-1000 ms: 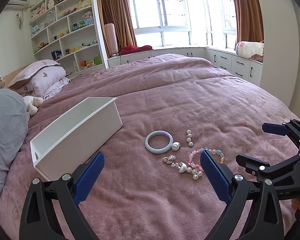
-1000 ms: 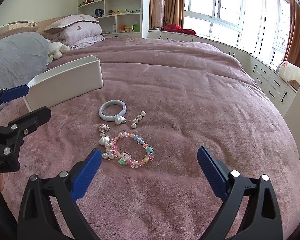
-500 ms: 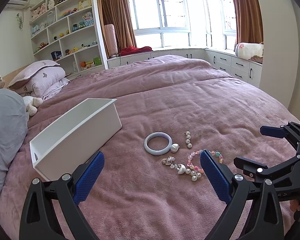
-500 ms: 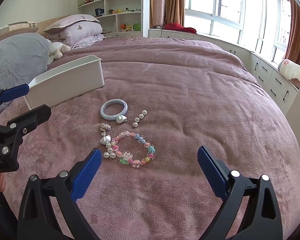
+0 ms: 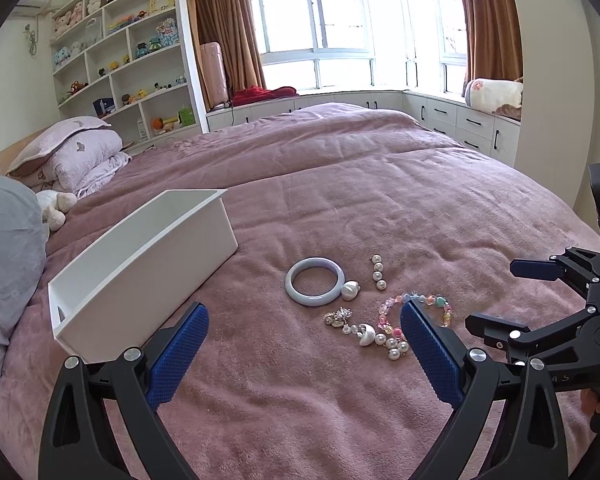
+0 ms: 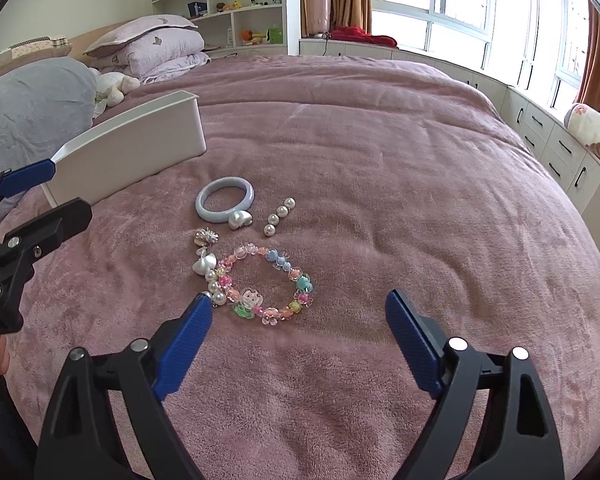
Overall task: Organize jewelry
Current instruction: 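Grasp the grey bangle with the left tool while the right tool grasps the beaded bracelet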
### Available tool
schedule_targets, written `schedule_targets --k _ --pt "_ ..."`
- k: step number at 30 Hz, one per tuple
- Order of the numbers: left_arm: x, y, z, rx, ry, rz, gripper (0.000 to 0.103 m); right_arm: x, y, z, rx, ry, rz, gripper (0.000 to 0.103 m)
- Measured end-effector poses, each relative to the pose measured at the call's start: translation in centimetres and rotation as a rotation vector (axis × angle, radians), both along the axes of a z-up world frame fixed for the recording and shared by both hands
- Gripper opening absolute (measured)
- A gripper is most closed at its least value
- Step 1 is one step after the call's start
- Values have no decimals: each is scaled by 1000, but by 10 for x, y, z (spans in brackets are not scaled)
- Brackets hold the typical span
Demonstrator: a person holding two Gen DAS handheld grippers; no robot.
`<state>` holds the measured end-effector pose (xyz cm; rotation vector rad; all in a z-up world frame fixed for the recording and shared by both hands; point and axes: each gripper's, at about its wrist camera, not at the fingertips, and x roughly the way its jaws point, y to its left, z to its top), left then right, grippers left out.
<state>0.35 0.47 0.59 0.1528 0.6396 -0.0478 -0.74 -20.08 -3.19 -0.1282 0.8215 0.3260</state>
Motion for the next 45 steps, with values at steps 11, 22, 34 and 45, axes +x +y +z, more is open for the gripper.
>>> schedule_targets --k 11,22,34,45 --pt "65 0 -35 154 62 -212 97 46 4 -37 -39 117 21 63" --pt "133 0 -88 244 234 -442 64 73 9 -57 -51 189 47 60" --pt "150 -17 -108 272 364 -579 38 77 14 -61 -89 212 80 60" --pt "160 -19 -108 238 437 -616 16 81 14 -60 -53 249 114 17"
